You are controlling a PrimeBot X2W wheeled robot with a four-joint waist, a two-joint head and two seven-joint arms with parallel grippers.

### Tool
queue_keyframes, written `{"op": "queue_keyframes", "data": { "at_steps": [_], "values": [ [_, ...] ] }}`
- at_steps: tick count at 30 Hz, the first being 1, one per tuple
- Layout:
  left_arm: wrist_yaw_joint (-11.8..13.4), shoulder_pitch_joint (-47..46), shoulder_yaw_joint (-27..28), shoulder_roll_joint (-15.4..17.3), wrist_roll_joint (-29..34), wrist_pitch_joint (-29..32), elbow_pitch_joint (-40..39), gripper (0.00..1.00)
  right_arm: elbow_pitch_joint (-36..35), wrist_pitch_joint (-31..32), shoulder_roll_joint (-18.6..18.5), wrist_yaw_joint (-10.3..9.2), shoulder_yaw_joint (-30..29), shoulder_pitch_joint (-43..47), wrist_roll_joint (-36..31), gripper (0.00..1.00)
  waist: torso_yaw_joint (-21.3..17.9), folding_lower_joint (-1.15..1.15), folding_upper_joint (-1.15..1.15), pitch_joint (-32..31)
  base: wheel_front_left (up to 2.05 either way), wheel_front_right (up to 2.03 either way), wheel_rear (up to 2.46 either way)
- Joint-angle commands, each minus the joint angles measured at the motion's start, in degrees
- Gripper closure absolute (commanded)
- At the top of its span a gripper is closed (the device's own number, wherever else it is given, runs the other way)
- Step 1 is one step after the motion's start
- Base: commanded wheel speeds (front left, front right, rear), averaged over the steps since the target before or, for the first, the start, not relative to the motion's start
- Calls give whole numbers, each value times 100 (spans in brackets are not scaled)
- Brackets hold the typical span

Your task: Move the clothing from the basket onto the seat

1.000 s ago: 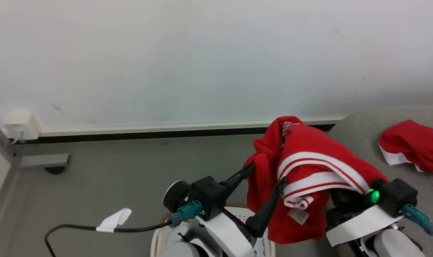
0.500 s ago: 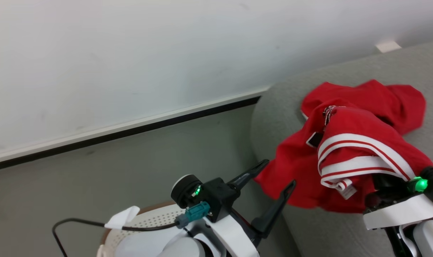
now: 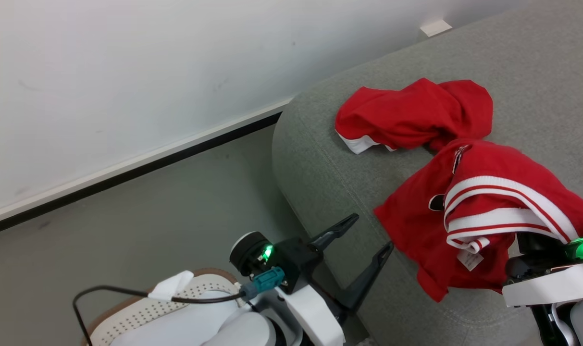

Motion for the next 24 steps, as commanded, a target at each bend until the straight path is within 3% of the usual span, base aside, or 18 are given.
{"op": "queue_keyframes", "data": {
  "at_steps": [1,12,17,24],
  "values": [
    [-12,-55,3,16,77,-34,41,0,-36,-18,-28,-13,-21,-18,-11,100,-52,-1,-1,44,0,0,0],
    [-42,-236,-78,7,94,7,166,0,-38,-18,-281,-13,-257,-379,51,100,40,-1,-1,294,0,0,0],
    [-30,-372,-114,24,127,116,168,0,157,-8,-774,-13,-389,-946,227,100,181,-1,-1,590,0,0,0],
    [-2,-719,-139,76,225,364,90,0,854,96,-1733,-13,-568,-1847,723,100,586,-1,-1,1386,0,0,0]
  ]
}}
